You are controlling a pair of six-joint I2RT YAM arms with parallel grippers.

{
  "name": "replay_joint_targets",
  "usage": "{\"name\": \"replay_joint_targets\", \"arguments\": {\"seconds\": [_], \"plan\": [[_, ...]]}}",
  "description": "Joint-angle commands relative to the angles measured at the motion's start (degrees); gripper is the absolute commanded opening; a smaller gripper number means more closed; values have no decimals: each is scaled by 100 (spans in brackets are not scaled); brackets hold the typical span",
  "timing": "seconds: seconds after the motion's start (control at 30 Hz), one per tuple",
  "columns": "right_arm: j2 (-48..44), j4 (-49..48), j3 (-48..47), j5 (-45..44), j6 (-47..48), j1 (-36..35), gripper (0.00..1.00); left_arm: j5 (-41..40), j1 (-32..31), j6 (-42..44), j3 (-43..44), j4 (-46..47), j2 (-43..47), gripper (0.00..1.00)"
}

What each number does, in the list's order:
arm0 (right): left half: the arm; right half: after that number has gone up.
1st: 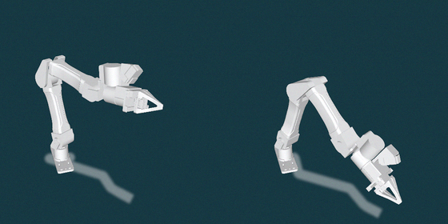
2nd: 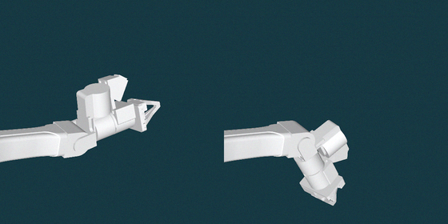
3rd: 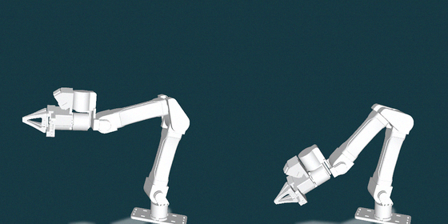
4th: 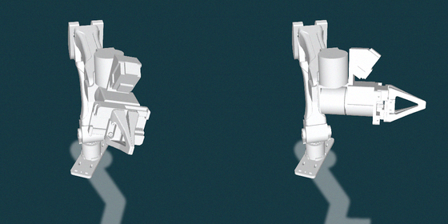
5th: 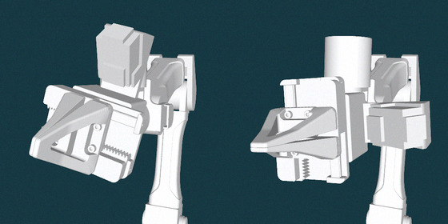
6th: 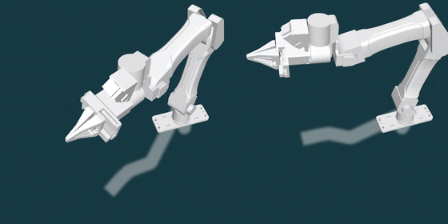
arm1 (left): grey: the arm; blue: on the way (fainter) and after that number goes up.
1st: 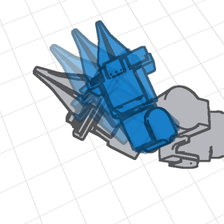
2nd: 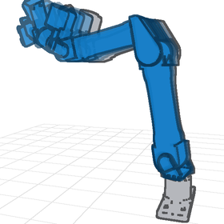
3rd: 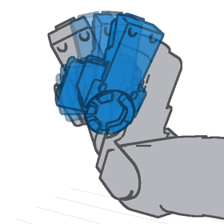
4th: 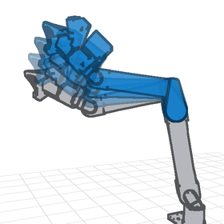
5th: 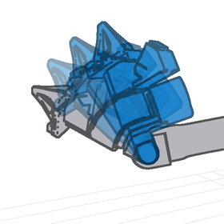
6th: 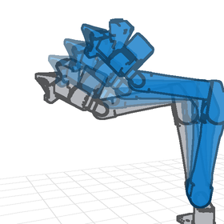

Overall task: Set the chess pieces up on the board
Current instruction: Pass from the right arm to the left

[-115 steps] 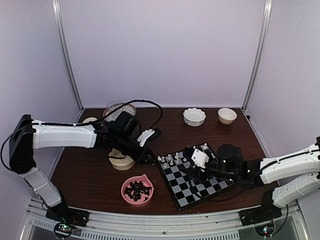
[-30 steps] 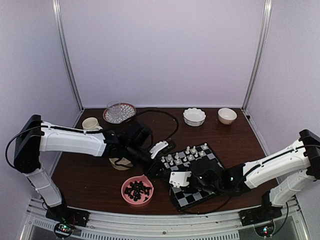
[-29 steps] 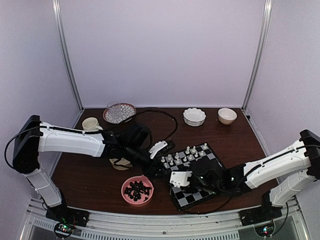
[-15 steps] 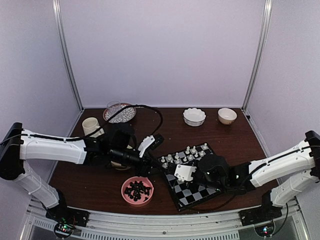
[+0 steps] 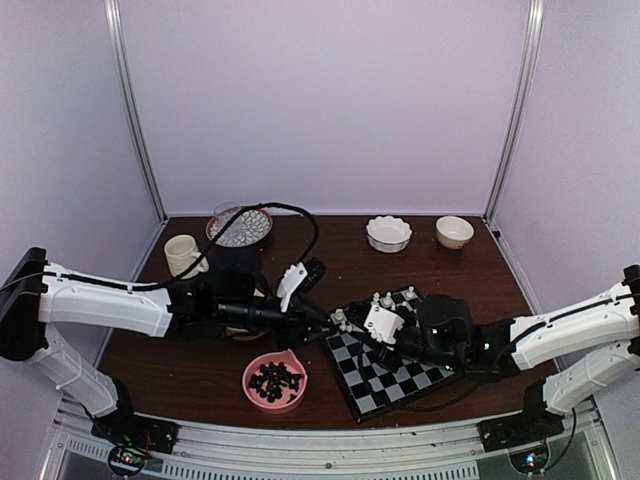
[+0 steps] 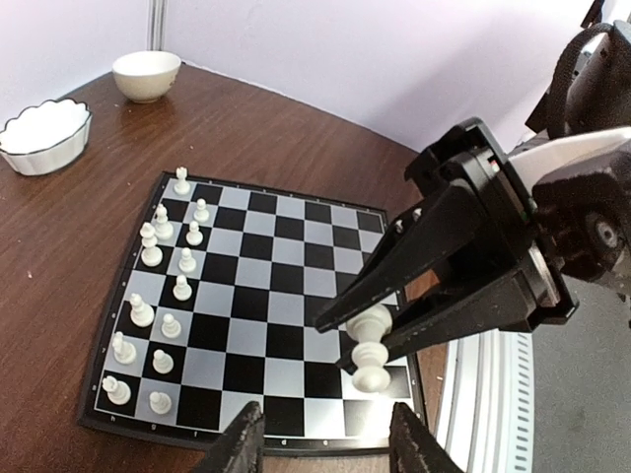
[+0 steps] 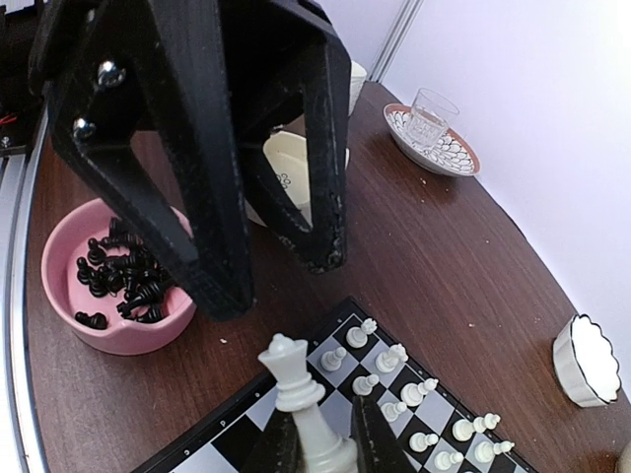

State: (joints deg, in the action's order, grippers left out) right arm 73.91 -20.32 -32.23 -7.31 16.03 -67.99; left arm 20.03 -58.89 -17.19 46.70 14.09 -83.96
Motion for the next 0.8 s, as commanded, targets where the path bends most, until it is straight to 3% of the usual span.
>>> {"name": "replay_joint_targets", "arguments": {"seconds": [0.0, 0.2, 0.57, 0.77], "plan": [[-233, -319, 133, 96, -397, 60, 7, -374, -107, 24, 234, 516, -83, 43], [-429, -362, 204, 72, -533, 112, 7, -235, -147, -53, 471, 505, -294, 43], [-546, -511, 322, -13, -675, 171, 8, 48, -216, -74, 757, 678, -691, 30], [-527, -524, 316, -11, -749, 209, 8, 162, -226, -91, 747, 880, -744, 31]]}}
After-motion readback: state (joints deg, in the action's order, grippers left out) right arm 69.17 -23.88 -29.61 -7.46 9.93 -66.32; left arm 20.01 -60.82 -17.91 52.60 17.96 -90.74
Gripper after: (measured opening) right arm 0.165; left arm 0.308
